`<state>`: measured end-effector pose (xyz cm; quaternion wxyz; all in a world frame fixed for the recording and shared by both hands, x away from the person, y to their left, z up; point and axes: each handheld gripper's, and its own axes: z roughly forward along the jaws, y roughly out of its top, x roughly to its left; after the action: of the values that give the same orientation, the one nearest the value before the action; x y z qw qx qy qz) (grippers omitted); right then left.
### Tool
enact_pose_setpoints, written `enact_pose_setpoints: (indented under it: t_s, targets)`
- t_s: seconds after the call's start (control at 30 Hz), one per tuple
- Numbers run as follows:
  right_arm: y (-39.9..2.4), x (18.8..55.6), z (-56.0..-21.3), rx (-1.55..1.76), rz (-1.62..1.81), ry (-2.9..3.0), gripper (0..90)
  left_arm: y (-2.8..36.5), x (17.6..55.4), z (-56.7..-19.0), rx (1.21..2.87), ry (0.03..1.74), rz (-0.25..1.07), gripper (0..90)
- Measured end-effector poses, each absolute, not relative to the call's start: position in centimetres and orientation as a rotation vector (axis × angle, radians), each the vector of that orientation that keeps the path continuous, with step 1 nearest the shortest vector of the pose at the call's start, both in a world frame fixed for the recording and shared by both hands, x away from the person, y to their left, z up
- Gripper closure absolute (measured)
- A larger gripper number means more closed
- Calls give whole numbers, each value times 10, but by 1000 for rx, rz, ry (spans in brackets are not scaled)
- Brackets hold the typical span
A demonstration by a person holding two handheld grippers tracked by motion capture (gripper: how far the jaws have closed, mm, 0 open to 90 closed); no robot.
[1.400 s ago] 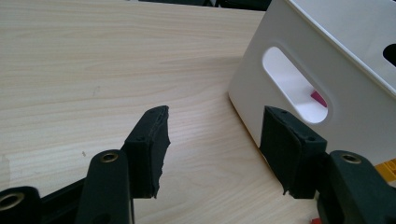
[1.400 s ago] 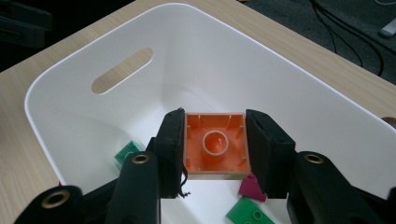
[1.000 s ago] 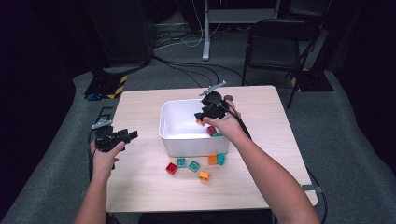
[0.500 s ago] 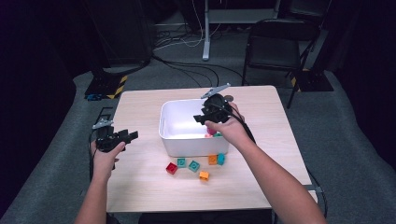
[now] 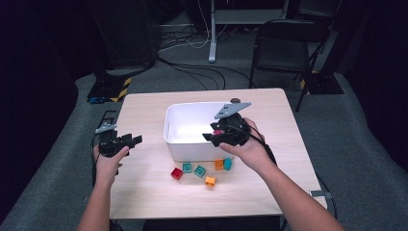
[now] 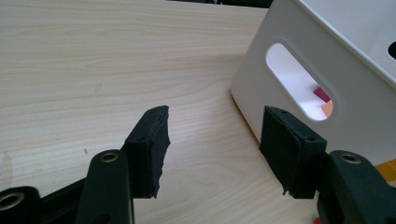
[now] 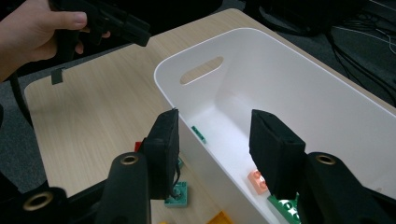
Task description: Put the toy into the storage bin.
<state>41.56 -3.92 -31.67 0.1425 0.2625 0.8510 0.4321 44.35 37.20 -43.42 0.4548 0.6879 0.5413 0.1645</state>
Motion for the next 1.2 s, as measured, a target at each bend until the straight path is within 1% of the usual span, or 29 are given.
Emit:
enact_pose_setpoints:
  t_s: [0.2,0.33,0.53,0.73,0.93,1.2]
  targets:
    - [-40,402,-318,731,1237,2463,525,371,443,-435,1701,1339,408,415]
    - [-45,393,-329,761,1260,2468,524,371,443,-435,1695,1340,408,416]
    - [-61,381,-358,820,1240,2453,535,370,443,-435,1702,1333,410,416]
    - [-81,373,-395,924,1219,2407,557,370,443,-435,1699,1337,410,415]
    - [-85,377,-433,970,1182,2411,561,369,442,-435,1705,1338,407,415]
    - [-84,384,-460,966,1164,2400,546,370,443,-437,1708,1343,407,415]
